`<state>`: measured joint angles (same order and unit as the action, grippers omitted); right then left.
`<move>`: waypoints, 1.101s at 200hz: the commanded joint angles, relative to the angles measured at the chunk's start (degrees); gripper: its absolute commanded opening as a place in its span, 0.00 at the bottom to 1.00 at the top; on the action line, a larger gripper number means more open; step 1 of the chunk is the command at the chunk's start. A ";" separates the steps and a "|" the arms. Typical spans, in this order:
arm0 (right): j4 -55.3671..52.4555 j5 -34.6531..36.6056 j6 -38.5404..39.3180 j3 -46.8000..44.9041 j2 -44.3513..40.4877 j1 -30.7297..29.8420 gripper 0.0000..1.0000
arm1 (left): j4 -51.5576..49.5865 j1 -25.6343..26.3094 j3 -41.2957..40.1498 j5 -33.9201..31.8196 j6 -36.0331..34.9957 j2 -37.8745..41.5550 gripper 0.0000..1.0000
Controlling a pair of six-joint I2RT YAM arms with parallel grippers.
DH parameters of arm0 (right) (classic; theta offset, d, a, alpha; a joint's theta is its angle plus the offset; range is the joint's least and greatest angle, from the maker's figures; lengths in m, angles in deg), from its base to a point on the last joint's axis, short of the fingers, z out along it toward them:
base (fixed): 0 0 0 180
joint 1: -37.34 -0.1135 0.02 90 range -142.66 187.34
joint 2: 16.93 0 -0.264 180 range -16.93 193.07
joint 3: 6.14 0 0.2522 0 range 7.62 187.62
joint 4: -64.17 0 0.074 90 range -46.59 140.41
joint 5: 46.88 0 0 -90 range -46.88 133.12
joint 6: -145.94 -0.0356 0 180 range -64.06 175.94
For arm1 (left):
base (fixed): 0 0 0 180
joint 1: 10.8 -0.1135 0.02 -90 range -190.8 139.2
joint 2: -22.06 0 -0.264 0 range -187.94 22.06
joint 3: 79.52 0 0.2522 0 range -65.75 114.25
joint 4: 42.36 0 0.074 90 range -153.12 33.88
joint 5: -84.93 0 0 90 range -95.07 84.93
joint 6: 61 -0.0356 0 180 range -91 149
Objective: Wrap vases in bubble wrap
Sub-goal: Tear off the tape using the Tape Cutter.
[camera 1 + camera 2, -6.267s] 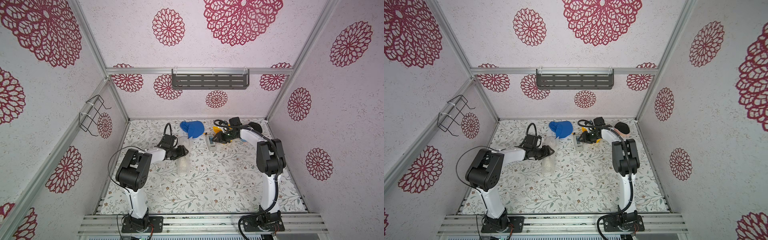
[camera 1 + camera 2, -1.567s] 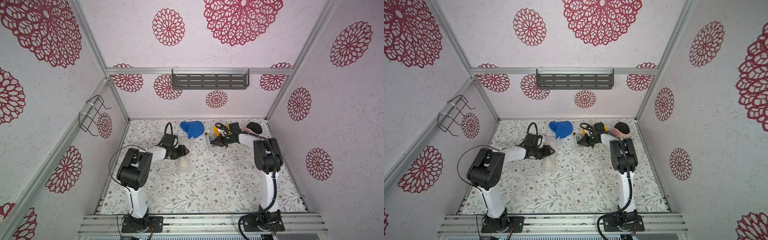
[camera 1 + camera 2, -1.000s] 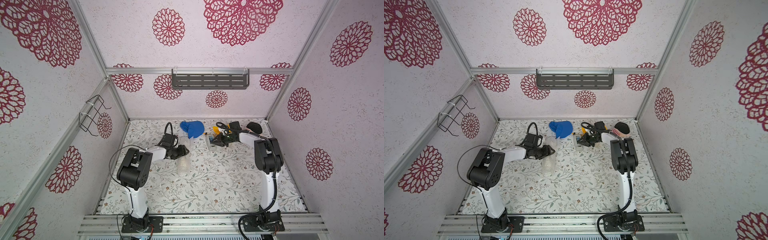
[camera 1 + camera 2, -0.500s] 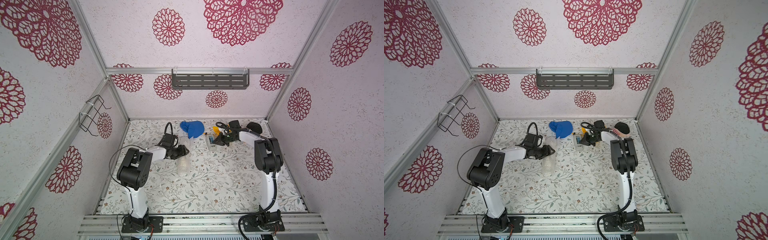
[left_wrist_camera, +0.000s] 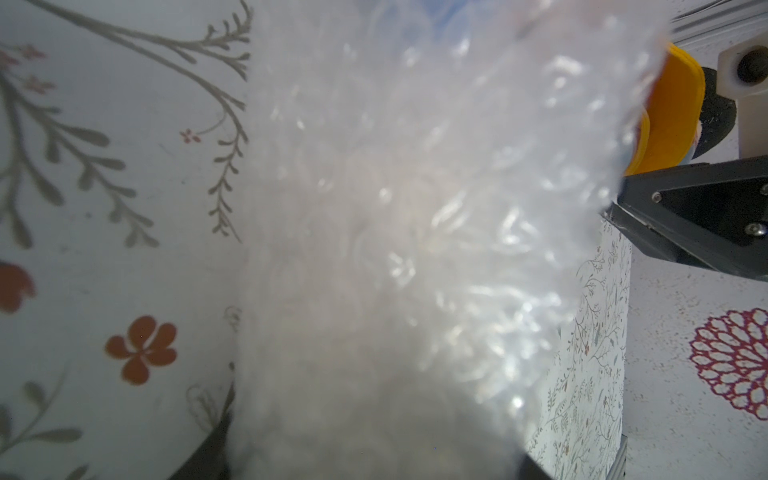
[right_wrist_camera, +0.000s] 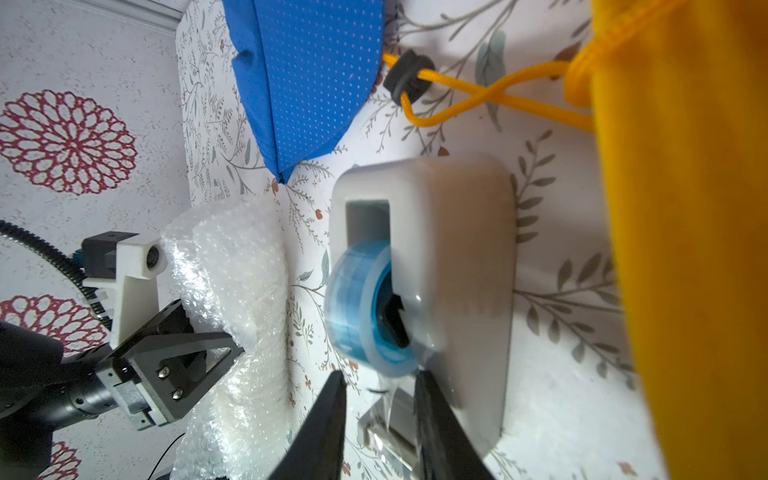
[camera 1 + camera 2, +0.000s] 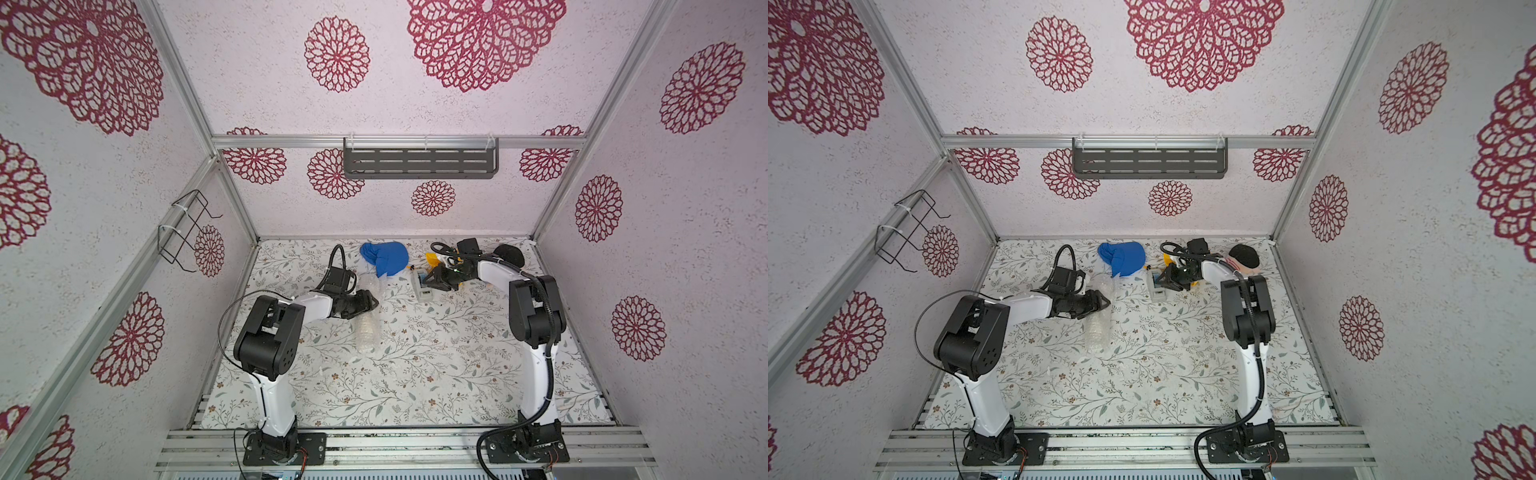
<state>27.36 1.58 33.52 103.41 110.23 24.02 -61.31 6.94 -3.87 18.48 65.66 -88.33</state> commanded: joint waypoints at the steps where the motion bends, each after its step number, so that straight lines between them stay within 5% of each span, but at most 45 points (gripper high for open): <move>1: -0.59 -0.04 1.40 1.38 -0.44 -0.47 0.31 | -0.31 0.29 1.39 0.92 -1.11 -1.05 0.09; 220: -4.55 2.15 4.81 2.91 1.16 -2.32 0.27 | -0.61 0.29 1.48 0.97 -1.41 -1.06 0.09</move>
<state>24.59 2.85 36.87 104.35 110.73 22.47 -61.53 6.94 -3.65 18.61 65.53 -88.48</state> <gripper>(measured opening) 0.267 0.636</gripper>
